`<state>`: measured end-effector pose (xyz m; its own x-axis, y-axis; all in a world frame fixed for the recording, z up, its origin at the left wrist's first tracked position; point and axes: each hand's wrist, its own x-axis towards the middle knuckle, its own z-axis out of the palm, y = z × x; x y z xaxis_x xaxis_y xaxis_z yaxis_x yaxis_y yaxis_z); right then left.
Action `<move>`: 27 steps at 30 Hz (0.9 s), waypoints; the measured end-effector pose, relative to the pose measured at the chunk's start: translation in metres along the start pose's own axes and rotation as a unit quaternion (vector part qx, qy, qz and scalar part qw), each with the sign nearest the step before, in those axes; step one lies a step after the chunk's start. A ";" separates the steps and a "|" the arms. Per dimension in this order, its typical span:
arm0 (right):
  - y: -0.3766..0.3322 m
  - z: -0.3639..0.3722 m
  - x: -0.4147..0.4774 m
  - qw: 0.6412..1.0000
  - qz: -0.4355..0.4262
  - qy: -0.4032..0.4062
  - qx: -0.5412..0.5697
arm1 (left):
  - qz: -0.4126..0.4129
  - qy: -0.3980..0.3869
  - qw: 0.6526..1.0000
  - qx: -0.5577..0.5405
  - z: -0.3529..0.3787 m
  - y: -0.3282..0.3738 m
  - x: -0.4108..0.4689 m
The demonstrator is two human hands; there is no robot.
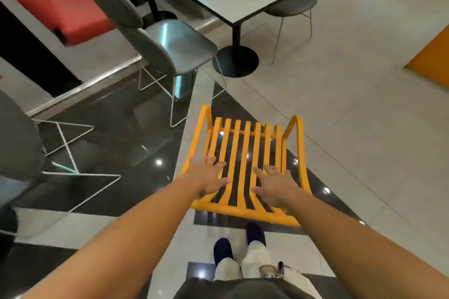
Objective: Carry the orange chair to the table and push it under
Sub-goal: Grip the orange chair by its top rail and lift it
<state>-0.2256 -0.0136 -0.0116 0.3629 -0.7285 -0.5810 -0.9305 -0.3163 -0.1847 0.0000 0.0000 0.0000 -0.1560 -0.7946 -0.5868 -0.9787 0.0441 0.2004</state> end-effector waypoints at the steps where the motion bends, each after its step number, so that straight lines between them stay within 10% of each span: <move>1: 0.000 0.013 -0.007 1.000 0.006 -0.024 0.005 | 0.003 -0.025 0.999 0.024 0.013 0.001 -0.003; 7: 0.002 0.092 -0.046 0.998 0.039 -0.020 0.037 | 0.001 -0.056 0.997 0.049 0.087 -0.013 -0.020; 15: 0.003 0.125 -0.059 0.983 0.044 0.180 0.019 | 0.014 0.159 0.986 0.051 0.126 -0.016 -0.035; 27: 0.004 0.141 -0.042 0.973 0.074 0.218 -0.020 | 0.019 0.241 0.970 0.037 0.143 -0.018 -0.024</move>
<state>-0.2517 0.1014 -0.0998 0.2190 -0.9540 -0.2050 -0.9748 -0.2046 -0.0892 0.0021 0.1053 -0.1018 -0.1285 -0.9816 -0.1413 -0.9831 0.1074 0.1480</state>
